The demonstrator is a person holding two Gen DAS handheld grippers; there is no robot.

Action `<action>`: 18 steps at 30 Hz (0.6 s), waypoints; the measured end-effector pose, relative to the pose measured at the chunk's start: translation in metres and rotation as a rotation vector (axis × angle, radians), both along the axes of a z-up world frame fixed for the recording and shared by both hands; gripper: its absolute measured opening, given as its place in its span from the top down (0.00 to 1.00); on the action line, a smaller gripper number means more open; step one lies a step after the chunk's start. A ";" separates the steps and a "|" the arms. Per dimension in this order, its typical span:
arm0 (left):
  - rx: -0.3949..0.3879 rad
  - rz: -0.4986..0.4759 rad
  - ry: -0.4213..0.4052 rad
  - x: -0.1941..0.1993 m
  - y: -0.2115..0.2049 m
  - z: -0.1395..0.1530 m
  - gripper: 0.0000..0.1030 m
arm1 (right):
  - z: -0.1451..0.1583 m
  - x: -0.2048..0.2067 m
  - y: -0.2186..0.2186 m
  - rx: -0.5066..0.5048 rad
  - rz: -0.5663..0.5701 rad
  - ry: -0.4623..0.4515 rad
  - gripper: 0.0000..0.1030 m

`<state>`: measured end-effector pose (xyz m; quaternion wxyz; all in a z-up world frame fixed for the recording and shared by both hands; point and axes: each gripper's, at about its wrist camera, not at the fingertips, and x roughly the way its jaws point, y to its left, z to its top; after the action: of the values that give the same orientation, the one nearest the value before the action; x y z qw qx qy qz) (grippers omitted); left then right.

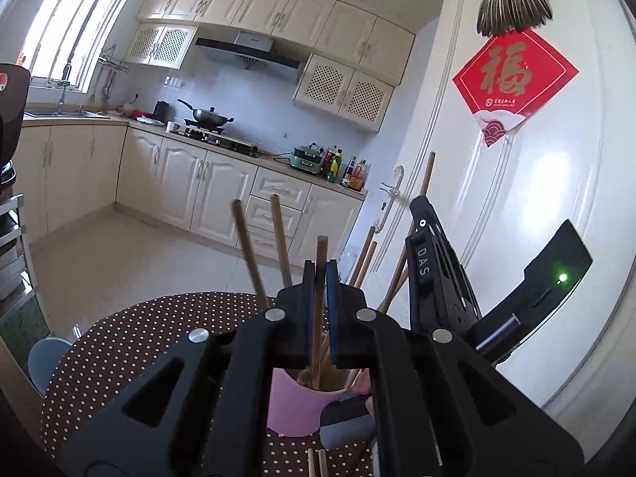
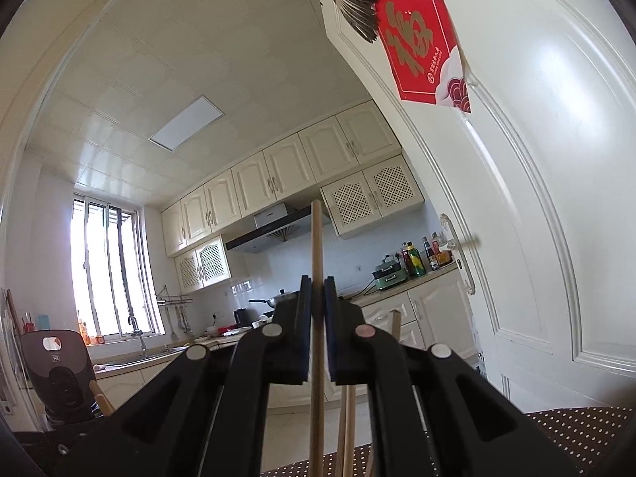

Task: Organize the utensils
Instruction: 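Lower the chopsticks into the pink cup with both tools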

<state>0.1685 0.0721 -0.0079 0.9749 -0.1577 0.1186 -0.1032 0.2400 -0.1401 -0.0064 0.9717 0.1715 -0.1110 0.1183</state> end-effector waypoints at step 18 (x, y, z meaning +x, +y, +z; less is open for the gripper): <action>0.000 0.000 0.007 0.003 0.005 -0.001 0.94 | -0.004 0.000 -0.005 -0.016 -0.010 0.032 0.95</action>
<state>0.1719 0.0771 -0.0093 0.9744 -0.1583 0.1222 -0.1025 0.2401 -0.1455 -0.0103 0.9754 0.1648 -0.0952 0.1115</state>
